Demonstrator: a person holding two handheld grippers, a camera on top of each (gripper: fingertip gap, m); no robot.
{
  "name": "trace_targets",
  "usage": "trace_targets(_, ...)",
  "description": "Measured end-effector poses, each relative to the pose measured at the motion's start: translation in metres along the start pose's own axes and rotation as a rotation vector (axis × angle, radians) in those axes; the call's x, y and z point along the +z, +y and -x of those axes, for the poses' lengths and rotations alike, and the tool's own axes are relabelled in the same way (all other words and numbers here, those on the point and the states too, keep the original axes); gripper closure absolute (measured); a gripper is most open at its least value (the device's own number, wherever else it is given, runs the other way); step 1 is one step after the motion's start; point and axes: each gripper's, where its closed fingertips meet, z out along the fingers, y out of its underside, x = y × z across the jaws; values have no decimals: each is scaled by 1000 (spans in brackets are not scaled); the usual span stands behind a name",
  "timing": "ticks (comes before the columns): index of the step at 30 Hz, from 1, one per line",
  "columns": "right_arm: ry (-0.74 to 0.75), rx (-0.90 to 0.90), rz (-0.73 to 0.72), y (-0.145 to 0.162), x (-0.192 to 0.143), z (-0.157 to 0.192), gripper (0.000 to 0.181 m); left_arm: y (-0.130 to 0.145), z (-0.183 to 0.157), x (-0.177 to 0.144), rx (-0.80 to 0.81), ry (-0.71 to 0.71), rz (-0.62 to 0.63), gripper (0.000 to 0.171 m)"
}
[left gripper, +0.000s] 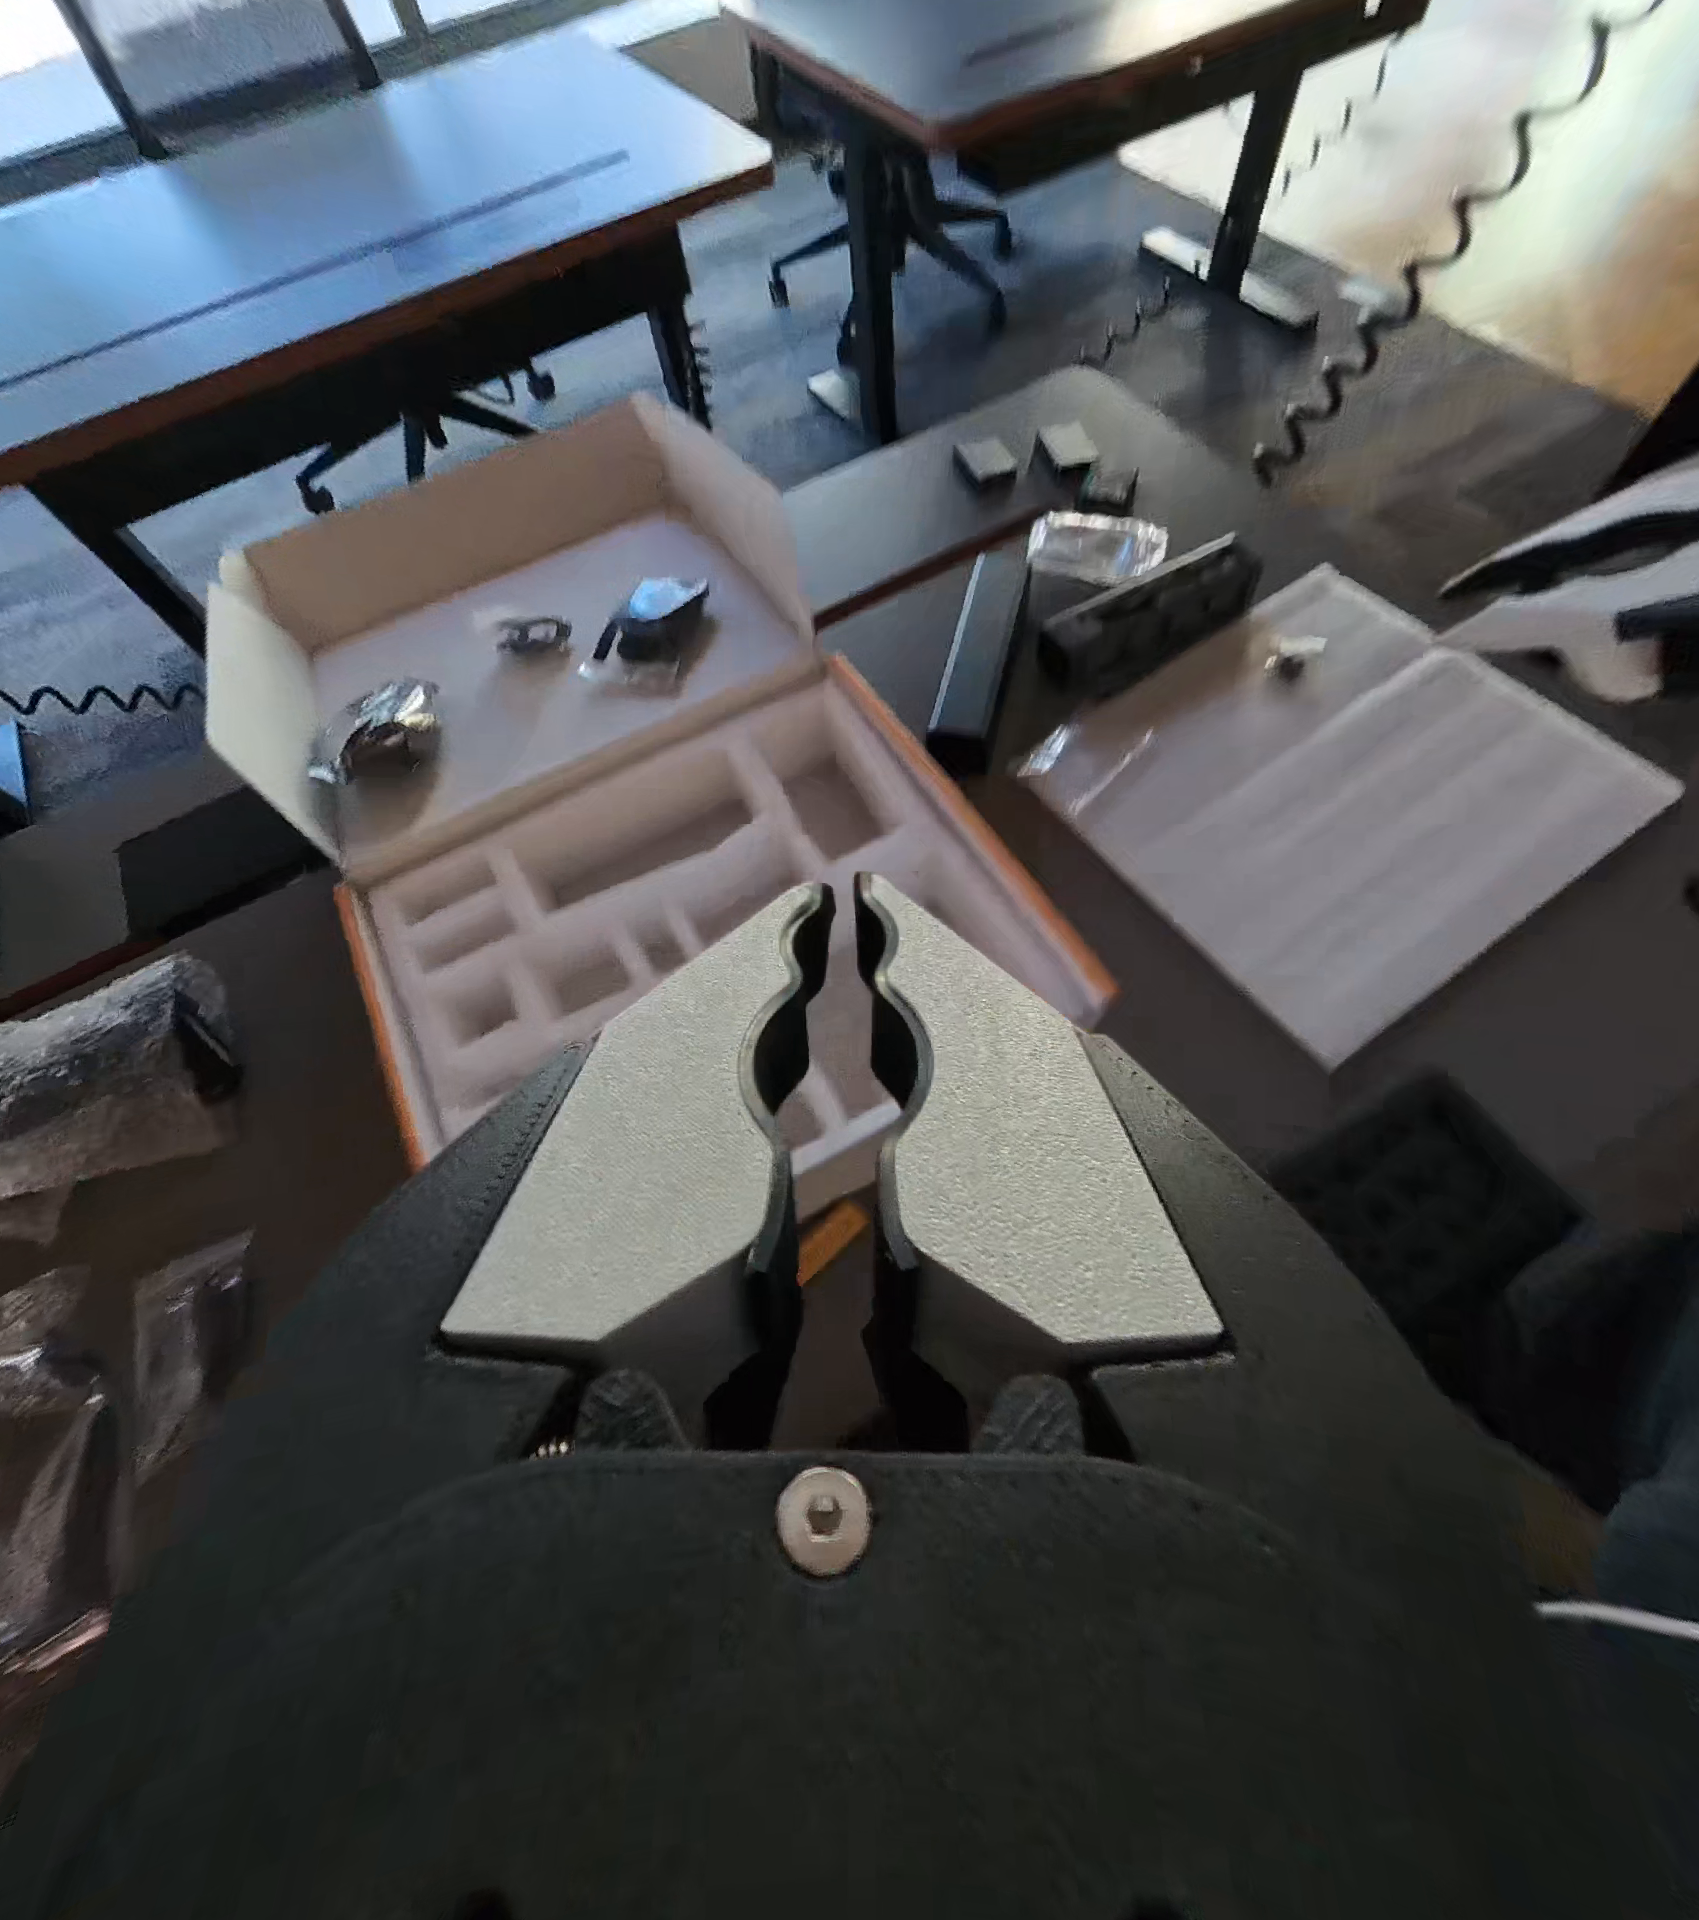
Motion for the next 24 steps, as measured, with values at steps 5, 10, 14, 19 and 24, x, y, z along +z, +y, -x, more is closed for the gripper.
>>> trace_targets(5,-58,79,15,-9,17,81,157,43,63,-26,18,-23,22,168)
trace_targets(10,-94,94,-6,-38,40,113,156,62,91,-32,-115,11,-5,166)
trace_targets(14,-112,61,-16,-55,51,130,156,72,97,-24,-198,65,7,162)
trace_targets(19,-226,-30,-4,-48,71,159,156,90,113,-17,-297,-15,23,157)
trace_targets(24,-354,-71,6,-42,100,178,156,112,124,-31,-333,-131,67,157)
